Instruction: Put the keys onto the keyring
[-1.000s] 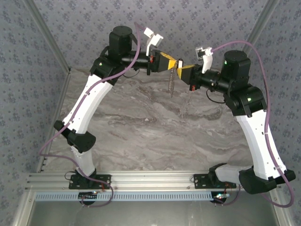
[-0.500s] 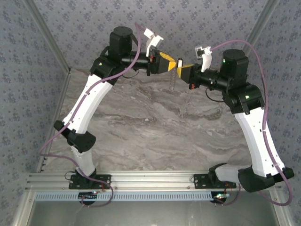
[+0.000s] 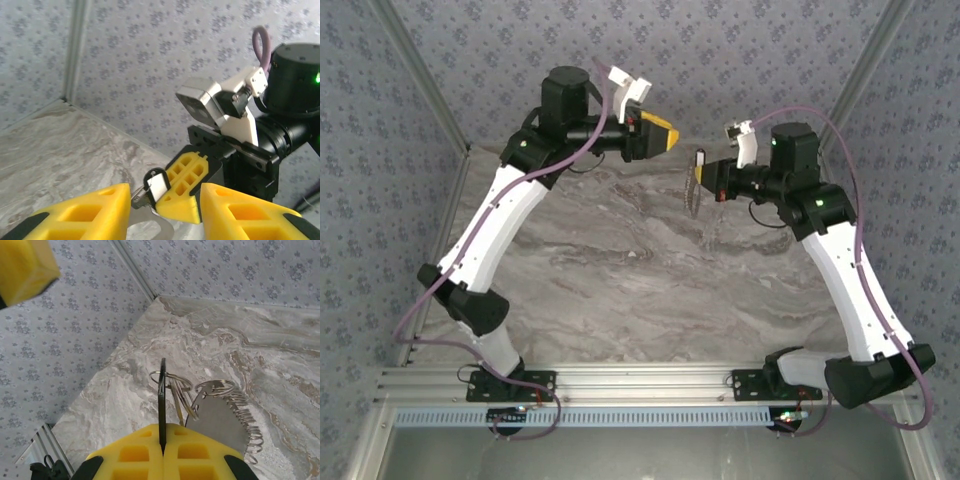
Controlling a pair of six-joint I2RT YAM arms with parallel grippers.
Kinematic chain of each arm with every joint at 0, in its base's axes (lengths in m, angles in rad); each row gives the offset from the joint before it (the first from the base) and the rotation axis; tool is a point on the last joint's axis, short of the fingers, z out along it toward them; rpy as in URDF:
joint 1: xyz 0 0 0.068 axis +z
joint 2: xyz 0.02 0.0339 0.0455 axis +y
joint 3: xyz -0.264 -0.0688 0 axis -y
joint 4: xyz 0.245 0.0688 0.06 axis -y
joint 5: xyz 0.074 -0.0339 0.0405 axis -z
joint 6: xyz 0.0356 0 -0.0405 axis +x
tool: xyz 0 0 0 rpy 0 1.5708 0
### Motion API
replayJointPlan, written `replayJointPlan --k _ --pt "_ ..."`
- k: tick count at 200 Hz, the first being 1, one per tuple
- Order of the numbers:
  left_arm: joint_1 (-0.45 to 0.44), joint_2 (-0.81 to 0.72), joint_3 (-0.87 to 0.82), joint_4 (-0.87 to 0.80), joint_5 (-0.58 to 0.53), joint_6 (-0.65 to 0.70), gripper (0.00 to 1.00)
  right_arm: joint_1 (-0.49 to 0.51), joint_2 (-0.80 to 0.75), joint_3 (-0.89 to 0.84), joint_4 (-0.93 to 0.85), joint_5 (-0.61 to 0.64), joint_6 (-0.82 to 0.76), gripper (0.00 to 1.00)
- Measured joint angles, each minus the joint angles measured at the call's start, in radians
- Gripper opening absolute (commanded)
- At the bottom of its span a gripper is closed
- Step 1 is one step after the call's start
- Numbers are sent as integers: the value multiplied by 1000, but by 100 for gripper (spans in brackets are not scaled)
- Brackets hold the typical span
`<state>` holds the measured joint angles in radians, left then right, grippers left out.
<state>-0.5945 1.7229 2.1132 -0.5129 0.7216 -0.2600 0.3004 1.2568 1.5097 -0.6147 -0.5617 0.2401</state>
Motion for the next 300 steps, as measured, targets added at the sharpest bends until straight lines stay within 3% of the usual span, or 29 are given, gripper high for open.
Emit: replayJointPlan --k 65,186,241,300 --pt "74 -176 -262 121 -158 -77 45 -5 73 -124 132 -13 41 0" --pt "141 -310 -452 151 -239 -112 46 29 521 -97 359 -53 97 0" --pt "165 -366 -531 169 -256 -134 46 134 570 -158 431 -51 130 0" --pt "169 -387 -600 204 -262 -163 47 274 570 -377 521 -13 205 0"
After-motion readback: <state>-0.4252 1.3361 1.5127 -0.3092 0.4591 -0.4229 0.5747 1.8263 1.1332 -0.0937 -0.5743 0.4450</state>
